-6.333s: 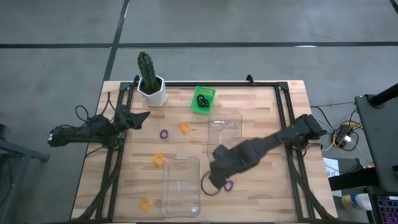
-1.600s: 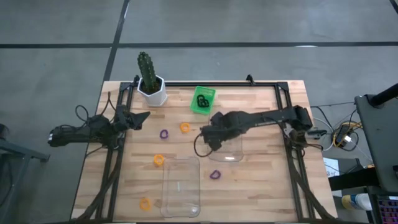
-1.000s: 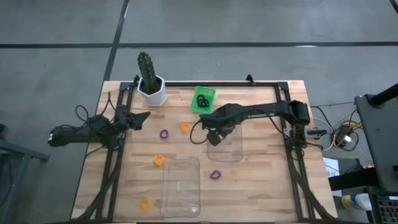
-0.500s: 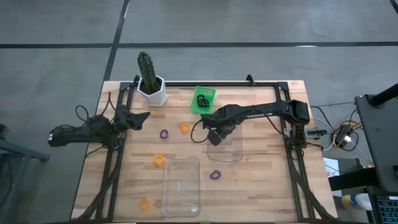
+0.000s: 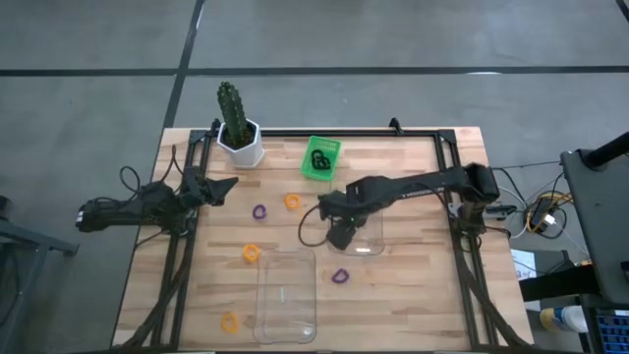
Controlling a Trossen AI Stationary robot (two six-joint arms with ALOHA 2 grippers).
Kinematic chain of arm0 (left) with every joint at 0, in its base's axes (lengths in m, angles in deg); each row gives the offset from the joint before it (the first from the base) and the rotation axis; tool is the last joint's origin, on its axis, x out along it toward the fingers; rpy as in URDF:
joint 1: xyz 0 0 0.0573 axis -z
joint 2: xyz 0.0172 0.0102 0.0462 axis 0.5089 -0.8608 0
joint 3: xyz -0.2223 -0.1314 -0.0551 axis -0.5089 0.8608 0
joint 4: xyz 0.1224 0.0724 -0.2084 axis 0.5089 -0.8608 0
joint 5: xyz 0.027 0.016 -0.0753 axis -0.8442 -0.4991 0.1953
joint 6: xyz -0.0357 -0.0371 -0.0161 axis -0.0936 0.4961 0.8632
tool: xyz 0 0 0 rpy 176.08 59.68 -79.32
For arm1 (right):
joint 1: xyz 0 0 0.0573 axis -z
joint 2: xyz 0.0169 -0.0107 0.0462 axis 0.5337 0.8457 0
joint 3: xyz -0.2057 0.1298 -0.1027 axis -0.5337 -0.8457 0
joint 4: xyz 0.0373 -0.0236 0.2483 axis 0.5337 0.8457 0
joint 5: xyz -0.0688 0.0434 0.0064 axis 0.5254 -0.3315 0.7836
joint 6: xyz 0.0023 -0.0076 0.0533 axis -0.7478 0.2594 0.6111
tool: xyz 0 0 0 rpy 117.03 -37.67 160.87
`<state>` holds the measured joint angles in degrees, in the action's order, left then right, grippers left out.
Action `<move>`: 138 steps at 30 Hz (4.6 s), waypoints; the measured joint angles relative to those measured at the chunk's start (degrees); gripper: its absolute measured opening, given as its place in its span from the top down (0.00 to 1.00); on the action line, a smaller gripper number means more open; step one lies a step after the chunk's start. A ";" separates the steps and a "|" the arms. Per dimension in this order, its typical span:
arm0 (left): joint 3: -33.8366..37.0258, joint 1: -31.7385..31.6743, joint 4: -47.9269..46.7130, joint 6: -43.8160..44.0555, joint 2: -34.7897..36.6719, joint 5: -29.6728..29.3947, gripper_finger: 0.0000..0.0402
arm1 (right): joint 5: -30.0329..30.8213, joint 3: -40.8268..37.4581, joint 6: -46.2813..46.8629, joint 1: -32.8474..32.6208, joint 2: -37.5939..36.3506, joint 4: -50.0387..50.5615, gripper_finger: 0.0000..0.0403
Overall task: Sort spring keychains
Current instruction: Put the bottom violet spring keychain into the top transparent bin
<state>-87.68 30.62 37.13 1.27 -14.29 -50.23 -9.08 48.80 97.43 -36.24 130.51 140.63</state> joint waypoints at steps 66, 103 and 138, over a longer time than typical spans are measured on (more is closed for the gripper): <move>0.00 -0.02 -0.31 0.09 -0.20 0.01 1.00 | 0.55 0.04 -17.30 -21.37 12.15 -18.56 0.57; -0.02 0.00 -0.50 -0.07 -0.21 -0.08 1.00 | 8.99 5.37 -12.53 -27.83 14.55 -13.58 0.63; -0.01 0.00 -0.72 0.09 -0.22 -0.21 1.00 | 3.07 -0.18 -15.90 -23.18 15.34 -15.25 0.62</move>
<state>-87.68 30.62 36.41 1.35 -14.50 -50.44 -6.01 48.62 81.54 -59.42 145.84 125.38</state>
